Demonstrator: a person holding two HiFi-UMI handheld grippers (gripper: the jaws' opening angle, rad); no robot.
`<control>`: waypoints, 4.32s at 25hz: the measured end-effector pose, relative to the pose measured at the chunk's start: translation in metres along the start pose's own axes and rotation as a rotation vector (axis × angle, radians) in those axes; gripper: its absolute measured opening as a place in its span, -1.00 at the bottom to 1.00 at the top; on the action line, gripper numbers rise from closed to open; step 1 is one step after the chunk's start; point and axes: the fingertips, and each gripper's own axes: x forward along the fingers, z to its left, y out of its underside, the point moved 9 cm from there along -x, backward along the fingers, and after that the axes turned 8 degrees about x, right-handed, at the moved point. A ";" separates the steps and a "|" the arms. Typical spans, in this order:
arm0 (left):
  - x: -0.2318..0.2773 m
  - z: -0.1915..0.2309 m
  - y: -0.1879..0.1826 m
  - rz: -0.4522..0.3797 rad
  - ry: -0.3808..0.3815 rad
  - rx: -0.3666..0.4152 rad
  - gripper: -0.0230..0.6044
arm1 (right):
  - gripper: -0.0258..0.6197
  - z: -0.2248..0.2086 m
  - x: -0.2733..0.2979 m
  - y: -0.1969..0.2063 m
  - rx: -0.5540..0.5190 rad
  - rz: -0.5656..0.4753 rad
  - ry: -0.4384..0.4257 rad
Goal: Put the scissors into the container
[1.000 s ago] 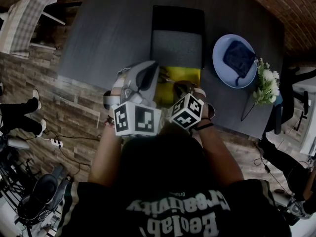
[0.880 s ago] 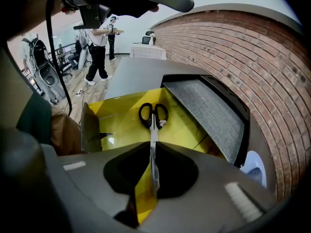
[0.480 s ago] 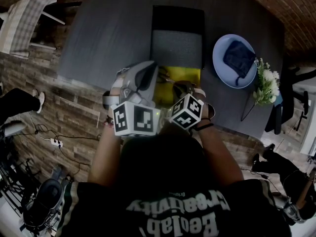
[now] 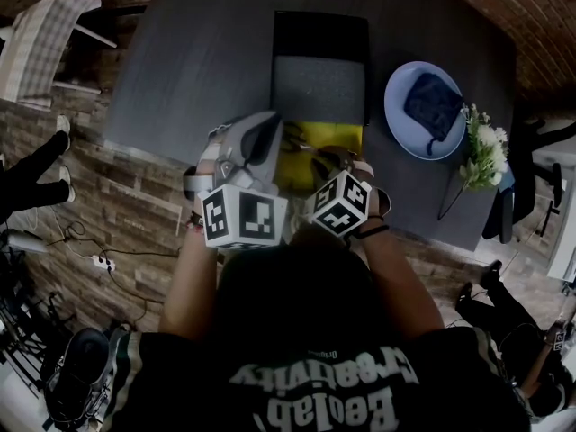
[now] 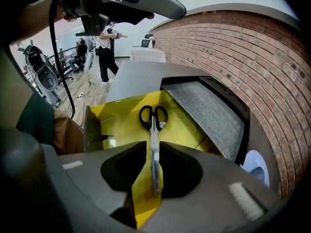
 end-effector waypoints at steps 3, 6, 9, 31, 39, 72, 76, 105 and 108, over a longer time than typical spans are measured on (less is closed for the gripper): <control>0.000 0.000 0.002 0.010 0.002 0.004 -0.92 | -0.64 -0.002 -0.002 0.000 -0.008 -0.003 0.004; -0.002 0.000 0.001 0.014 -0.001 0.006 -0.92 | -0.64 -0.003 -0.004 -0.001 -0.005 -0.010 0.007; -0.004 -0.001 -0.001 0.017 -0.003 0.004 -0.92 | -0.64 -0.001 -0.005 0.000 -0.009 -0.007 0.001; -0.017 -0.010 -0.021 0.022 -0.031 0.021 -0.92 | -0.57 -0.004 -0.025 0.006 -0.006 -0.071 -0.004; -0.021 -0.013 -0.026 0.017 -0.036 0.028 -0.92 | -0.56 -0.004 -0.037 0.005 -0.022 -0.109 0.018; -0.032 -0.013 -0.034 0.012 -0.054 0.040 -0.92 | -0.55 -0.012 -0.094 -0.028 -0.035 -0.384 0.070; -0.030 -0.012 -0.036 0.010 -0.052 0.044 -0.92 | -0.55 -0.015 -0.100 -0.032 -0.043 -0.410 0.074; -0.038 0.004 -0.053 -0.053 -0.075 0.013 -0.92 | -0.53 -0.028 -0.166 -0.071 -0.066 -0.649 0.113; -0.040 0.004 -0.054 -0.055 -0.078 0.015 -0.92 | -0.53 -0.030 -0.173 -0.075 -0.056 -0.678 0.108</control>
